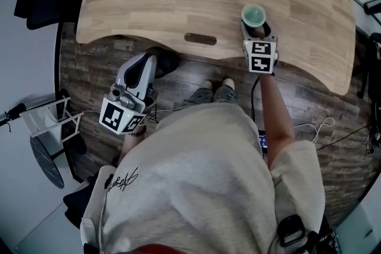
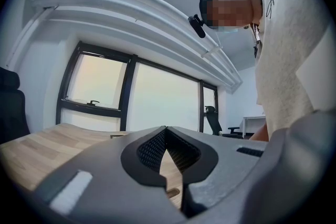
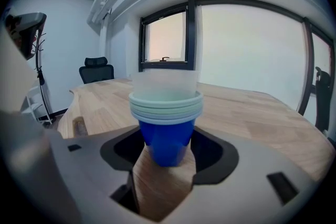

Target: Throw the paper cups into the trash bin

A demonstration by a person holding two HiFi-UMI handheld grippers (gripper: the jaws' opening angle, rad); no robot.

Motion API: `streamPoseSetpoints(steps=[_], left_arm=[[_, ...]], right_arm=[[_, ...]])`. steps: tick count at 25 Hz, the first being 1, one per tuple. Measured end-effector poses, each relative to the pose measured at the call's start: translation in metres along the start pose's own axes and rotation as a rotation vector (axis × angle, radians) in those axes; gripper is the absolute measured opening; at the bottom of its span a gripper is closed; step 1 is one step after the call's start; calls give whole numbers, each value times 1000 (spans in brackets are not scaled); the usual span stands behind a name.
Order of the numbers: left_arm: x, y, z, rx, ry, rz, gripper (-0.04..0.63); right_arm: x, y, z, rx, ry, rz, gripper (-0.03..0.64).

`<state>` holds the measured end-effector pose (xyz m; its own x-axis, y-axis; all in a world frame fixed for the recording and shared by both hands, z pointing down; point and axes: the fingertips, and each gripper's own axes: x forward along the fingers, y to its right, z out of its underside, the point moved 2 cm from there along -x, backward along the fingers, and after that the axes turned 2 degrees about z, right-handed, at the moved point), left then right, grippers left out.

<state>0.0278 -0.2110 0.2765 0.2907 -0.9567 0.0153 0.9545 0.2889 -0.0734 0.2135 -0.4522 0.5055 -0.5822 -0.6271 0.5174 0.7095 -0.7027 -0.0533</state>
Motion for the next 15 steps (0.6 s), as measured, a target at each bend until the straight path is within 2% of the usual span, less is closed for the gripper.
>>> streamPoseSetpoints(steps=[15], left_arm=[[15,21,1,5,21,8,3]], right_arm=[[-37,2,-21,-6,86,-49,276]])
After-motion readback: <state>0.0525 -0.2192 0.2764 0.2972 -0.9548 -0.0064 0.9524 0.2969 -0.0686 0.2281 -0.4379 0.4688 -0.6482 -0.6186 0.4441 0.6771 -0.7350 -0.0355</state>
